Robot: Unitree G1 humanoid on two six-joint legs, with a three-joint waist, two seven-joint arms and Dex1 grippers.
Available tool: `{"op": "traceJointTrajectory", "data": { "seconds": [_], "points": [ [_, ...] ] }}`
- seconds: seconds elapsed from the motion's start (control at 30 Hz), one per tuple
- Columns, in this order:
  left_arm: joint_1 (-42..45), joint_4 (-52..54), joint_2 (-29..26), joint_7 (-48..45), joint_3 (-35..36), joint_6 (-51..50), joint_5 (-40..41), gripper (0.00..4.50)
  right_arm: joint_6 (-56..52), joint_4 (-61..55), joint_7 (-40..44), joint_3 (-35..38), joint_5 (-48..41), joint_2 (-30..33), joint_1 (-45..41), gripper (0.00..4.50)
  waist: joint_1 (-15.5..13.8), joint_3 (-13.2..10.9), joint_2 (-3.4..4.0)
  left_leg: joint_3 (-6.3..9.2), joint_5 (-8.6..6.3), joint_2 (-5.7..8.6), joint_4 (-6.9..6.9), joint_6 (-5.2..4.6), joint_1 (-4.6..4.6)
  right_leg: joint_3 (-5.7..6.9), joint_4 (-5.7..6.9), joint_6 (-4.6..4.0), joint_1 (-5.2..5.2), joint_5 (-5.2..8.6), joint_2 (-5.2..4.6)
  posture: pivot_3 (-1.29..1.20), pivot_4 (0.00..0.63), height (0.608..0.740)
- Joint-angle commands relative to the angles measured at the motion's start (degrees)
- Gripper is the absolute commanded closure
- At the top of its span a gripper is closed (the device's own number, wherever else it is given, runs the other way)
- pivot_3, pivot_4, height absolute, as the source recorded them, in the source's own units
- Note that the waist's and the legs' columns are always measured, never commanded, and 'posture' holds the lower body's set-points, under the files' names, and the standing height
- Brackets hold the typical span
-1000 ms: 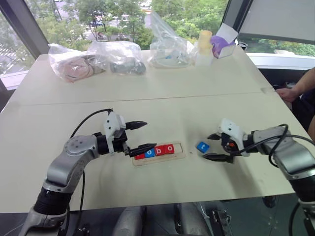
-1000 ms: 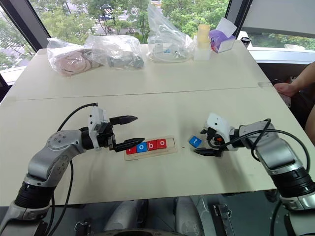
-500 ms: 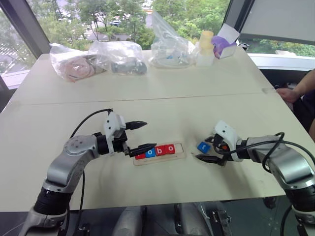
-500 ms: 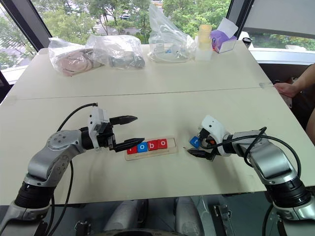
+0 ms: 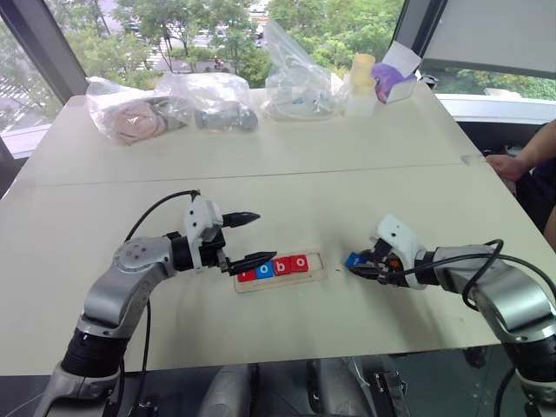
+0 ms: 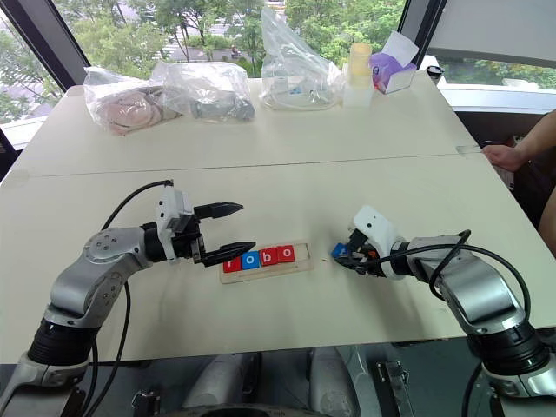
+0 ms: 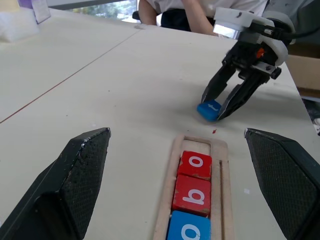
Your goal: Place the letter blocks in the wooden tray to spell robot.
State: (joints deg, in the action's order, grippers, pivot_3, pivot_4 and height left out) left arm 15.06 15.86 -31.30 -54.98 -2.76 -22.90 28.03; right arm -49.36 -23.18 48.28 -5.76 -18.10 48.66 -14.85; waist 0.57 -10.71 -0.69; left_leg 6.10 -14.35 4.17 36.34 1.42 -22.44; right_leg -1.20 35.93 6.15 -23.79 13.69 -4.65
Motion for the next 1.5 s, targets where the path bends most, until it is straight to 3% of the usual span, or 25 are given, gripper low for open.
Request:
{"op": "traceJointTrajectory", "data": {
  "seconds": [0.03, 0.2, 0.5, 0.9, 1.5],
  "points": [
    [0.6, 0.6, -0.2, -0.9, 0.3, 1.1, 0.5, 0.0, 9.8, -1.4, 4.8, -2.2, 2.6, 2.3, -4.7, 3.37, 0.1, 0.0, 0.01, 0.0, 0.0, 0.0, 0.0, 0.0, 0.01, 0.0, 0.0, 0.0, 0.0, 0.0, 0.0, 0.0, 0.15, 0.74],
    [0.9, 0.5, -0.4, -2.1, 0.0, 1.1, 0.5, 0.0, 16.5, 3.3, 14.8, -9.7, 4.4, 2.9, -12.5, 3.37, 0.1, 0.0, 0.0, 0.01, 0.0, -0.02, 0.02, 0.0, 0.02, 0.05, 0.01, 0.01, 0.02, 0.0, 0.03, 0.0, 0.15, 0.74],
    [-0.7, 2.3, -0.3, -0.3, 1.2, 0.9, 0.5, 0.0, 25.9, 19.8, 22.1, -20.1, 13.0, -3.0, -22.2, 3.37, 0.1, 0.0, -0.01, 0.02, 0.0, 0.0, 0.01, 0.01, 0.01, 0.03, 0.01, 0.0, 0.0, 0.0, 0.0, 0.0, 0.15, 0.74],
    [-1.4, 3.1, -0.1, 1.7, 1.0, 1.0, 0.4, 0.0, 26.2, 24.6, 28.2, -22.5, 16.3, -6.8, -25.6, 3.37, 0.1, 0.0, 0.0, 0.04, 0.01, 0.01, 0.01, 0.03, 0.01, 0.02, 0.05, -0.01, -0.05, -0.01, 0.0, 0.0, 0.15, 0.74],
    [-2.3, 3.7, -0.2, 2.8, 1.1, 1.0, 0.5, 0.0, 25.3, 25.4, 28.9, -23.0, 19.1, -10.3, -25.9, 3.37, 0.2, 0.0, 0.01, 0.04, 0.02, 0.0, 0.0, 0.05, 0.02, 0.02, 0.09, -0.03, -0.07, -0.03, 0.02, 0.0, 0.15, 0.74]
  ]
}}
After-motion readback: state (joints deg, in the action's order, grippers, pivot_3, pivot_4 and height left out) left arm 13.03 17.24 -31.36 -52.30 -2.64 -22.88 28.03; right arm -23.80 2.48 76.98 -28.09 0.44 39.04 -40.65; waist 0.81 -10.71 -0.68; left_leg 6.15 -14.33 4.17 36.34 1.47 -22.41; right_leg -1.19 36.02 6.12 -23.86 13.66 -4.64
